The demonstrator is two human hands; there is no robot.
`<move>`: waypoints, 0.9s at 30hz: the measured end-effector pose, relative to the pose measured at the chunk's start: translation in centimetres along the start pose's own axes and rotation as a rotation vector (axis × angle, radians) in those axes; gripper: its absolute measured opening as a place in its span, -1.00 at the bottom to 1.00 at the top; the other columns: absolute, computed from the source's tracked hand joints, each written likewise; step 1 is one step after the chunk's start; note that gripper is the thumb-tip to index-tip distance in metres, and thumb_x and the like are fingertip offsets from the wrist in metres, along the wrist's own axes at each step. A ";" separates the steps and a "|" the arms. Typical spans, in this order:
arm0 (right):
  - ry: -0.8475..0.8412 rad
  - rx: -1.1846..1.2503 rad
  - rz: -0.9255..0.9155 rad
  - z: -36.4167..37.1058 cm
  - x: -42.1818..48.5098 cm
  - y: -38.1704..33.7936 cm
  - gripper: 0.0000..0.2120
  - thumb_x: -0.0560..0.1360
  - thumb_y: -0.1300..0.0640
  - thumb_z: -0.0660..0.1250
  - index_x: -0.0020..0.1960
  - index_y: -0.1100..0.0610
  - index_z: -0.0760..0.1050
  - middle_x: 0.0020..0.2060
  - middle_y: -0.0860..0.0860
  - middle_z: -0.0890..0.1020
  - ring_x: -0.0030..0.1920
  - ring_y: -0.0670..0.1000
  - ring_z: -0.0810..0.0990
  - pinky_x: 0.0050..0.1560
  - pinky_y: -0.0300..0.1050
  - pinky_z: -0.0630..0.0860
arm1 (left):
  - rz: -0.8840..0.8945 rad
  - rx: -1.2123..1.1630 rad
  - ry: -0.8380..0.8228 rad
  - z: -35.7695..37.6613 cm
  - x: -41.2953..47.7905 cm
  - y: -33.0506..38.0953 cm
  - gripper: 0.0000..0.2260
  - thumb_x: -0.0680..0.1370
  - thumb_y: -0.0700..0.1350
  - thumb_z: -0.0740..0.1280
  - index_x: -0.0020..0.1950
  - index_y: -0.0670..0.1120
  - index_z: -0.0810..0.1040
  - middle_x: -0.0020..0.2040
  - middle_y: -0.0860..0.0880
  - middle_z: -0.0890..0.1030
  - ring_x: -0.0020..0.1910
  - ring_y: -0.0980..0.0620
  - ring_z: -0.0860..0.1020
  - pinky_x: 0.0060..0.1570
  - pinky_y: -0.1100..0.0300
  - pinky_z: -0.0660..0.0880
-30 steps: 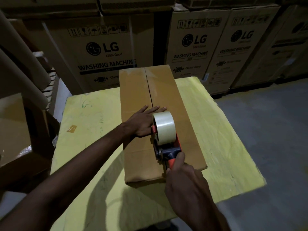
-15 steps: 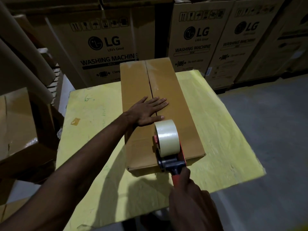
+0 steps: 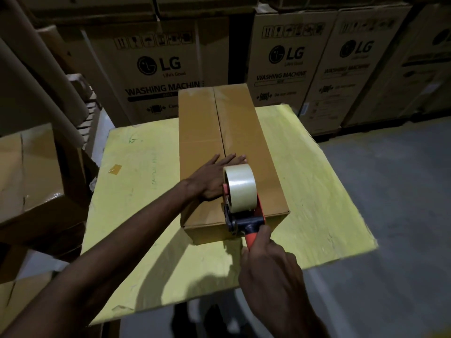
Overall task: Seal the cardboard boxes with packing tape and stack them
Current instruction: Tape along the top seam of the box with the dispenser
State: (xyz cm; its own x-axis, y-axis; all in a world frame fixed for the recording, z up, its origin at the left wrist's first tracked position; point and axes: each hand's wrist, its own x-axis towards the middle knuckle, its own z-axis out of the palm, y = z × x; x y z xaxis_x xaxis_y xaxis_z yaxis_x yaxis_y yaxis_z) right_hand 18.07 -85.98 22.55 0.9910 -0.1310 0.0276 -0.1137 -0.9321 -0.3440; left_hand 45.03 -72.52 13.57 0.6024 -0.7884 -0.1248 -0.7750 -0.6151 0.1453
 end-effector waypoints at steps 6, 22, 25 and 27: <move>0.003 -0.020 -0.050 1.5 -0.2 -0.1 -0.58 0.68 0.07 0.14 0.45 0.28 0.34 -0.13 0.10 0.66 -0.19 0.21 0.67 -0.25 0.05 0.48 | 0.012 -0.057 0.037 1.0 -3.1 0.7 -0.33 0.57 0.38 -0.15 0.63 0.16 -0.17 0.70 0.05 -0.04 0.67 0.10 -0.14 0.59 0.03 -0.32; -0.012 -0.051 0.195 1.5 -4.9 -2.2 -0.50 0.39 0.04 0.36 0.21 0.34 0.50 -0.44 0.12 0.58 -0.65 0.18 0.45 -0.48 -0.16 0.16 | -0.009 0.027 0.026 1.2 -0.4 -0.9 -0.43 0.70 0.31 -0.12 0.68 0.22 -0.18 0.68 0.20 -0.15 0.66 0.13 -0.14 0.61 -0.21 -0.17; -0.025 -0.060 0.116 1.1 -7.1 -1.5 -0.45 0.62 -0.07 -0.01 0.28 0.35 0.46 -0.35 0.15 0.64 -0.60 0.21 0.50 -0.54 -0.10 0.34 | -0.015 0.004 0.030 1.3 -0.7 -0.8 -0.43 0.69 0.35 -0.16 0.68 0.22 -0.16 0.67 0.22 -0.13 0.65 0.16 -0.14 0.61 -0.18 -0.22; -0.089 -0.010 0.110 0.0 -7.1 -1.7 -0.47 0.65 -0.11 -0.03 0.44 0.25 0.27 -0.13 0.08 0.70 -0.34 0.15 0.67 -0.37 -0.06 0.38 | -0.018 0.003 0.035 1.3 -1.0 -0.5 -0.42 0.69 0.35 -0.17 0.68 0.22 -0.16 0.67 0.22 -0.13 0.65 0.17 -0.14 0.61 -0.17 -0.24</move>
State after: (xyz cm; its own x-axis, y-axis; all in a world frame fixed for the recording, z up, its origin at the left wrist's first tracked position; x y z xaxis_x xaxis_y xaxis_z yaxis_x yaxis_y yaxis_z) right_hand 11.25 -83.48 22.95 0.9748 -0.2025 -0.0932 -0.2222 -0.9171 -0.3309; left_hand 44.57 -71.39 12.34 0.6222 -0.7773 -0.0931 -0.7647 -0.6289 0.1401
